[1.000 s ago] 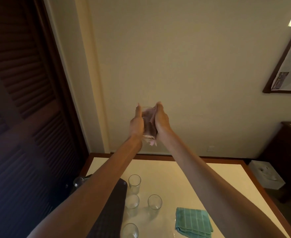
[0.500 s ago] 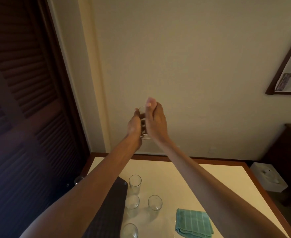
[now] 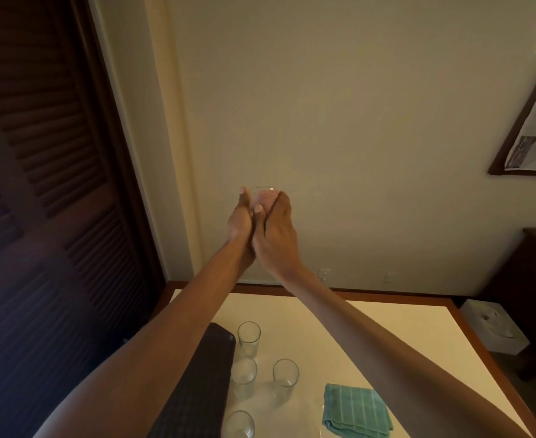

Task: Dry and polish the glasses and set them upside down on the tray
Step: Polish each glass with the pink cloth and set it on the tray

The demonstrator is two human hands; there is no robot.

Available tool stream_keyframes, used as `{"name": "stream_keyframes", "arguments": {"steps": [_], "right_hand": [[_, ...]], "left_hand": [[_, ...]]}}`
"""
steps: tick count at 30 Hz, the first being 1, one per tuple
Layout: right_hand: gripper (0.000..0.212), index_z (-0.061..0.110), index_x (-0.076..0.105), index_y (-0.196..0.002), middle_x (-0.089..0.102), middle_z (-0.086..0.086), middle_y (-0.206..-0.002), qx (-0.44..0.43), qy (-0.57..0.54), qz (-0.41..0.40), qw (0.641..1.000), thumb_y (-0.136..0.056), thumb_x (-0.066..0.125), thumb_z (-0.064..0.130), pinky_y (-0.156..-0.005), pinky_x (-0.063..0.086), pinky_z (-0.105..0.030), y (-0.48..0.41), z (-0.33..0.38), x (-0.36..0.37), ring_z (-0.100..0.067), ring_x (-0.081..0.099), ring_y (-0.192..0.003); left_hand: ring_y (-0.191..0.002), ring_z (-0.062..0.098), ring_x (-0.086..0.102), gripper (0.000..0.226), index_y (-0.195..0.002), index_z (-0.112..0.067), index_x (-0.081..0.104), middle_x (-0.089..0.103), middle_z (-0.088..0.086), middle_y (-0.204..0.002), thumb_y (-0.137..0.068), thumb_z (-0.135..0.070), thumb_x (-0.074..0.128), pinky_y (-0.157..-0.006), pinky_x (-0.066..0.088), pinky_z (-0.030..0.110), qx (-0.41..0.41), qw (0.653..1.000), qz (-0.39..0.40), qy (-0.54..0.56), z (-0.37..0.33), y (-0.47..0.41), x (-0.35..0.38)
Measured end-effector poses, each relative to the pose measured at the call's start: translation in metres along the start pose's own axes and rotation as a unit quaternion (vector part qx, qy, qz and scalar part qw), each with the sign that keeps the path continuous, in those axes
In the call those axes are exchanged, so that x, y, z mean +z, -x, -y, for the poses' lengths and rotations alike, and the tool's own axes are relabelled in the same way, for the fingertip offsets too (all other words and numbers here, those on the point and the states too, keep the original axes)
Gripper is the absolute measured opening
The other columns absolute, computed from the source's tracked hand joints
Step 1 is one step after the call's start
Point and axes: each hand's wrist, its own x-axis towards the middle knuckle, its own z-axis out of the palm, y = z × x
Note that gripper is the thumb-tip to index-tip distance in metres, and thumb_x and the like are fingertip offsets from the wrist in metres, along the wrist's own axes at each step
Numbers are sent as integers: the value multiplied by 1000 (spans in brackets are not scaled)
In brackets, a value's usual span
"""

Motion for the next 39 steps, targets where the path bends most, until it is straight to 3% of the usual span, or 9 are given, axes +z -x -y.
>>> {"name": "stream_keyframes", "arguments": {"steps": [4, 9, 13, 18, 25, 27, 31, 35, 39], "right_hand": [[46, 13, 57, -120, 66, -8, -112, 111, -47, -4, 993, -105, 29, 47, -81, 51, -28, -26, 2, -15, -19, 66, -99], [74, 12, 69, -73, 74, -17, -81, 401, -238, 47, 883, -102, 21, 60, -84, 59, -43, -32, -1, -15, -28, 73, -77], [73, 4, 64, -90, 68, -7, -70, 279, -141, 85, 946, -104, 15, 55, -73, 60, -33, 4, -4, -3, -17, 71, -68], [42, 9, 38, -131, 56, -6, -115, 17, -12, 3, 1000, -106, 32, 42, -65, 50, -13, 3, -3, -5, -15, 62, -90], [84, 4, 74, -90, 75, -19, -84, 373, -205, 80, 901, -98, 18, 67, -84, 59, -46, -33, -5, -15, -30, 74, -78], [78, 9, 72, -78, 75, -18, -85, 402, -226, 80, 884, -101, 20, 63, -88, 58, -44, -24, -5, -10, -28, 74, -80], [65, 8, 59, -86, 66, -5, -70, 268, -162, 99, 945, -106, 15, 51, -65, 56, -26, 13, 2, -6, -13, 66, -64], [34, 6, 43, -124, 59, -6, -107, 51, -26, 27, 998, -107, 34, 35, -59, 44, -8, 14, 1, -1, -12, 61, -81], [54, 6, 50, -127, 61, -6, -113, 120, 23, 26, 992, -104, 29, 51, -83, 52, -35, -19, 1, -12, -22, 63, -97]], "left_hand": [[-99, 21, 73, 59, -116, -15, 70, 77, 11, -111, -110, -54, 27, -73, 61, 31, -12, 1000, -9, -21, 11, 1, 5], [-106, 30, 73, 69, -124, -13, 72, 78, 12, -105, -99, -70, 41, -87, 60, 42, 13, 999, -10, -46, 10, 3, 9], [-106, 24, 73, 60, -130, -14, 60, 73, 13, -121, -101, -63, 46, -76, 58, 31, 19, 999, -16, -23, 8, -2, -1], [-101, 20, 72, 56, -119, -14, 69, 76, 8, -111, -107, -58, 36, -84, 59, 32, -2, 999, -12, -39, 12, 0, -4], [-77, 24, 76, 68, -100, -13, 75, 77, 10, -81, -102, -68, 35, -80, 63, 43, 12, 998, -5, -62, 14, 3, 3], [-92, 24, 77, 62, -113, -14, 74, 78, 12, -99, -95, -69, 51, -84, 61, 39, 17, 998, -14, -57, 13, 1, 3], [-121, 41, 63, 85, -139, -13, 58, 57, 30, -140, -83, -77, 57, -99, 54, 51, 22, 998, -19, -50, 13, -9, -8], [-100, 19, 72, 58, -119, -10, 68, 75, 12, -112, -104, -60, 42, -87, 59, 32, 26, 999, -29, -20, 15, -5, -8], [-89, 23, 75, 63, -119, -10, 70, 78, 13, -100, -109, -55, 28, -58, 57, 28, -6, 1000, 4, -22, 22, 0, -2]]}}
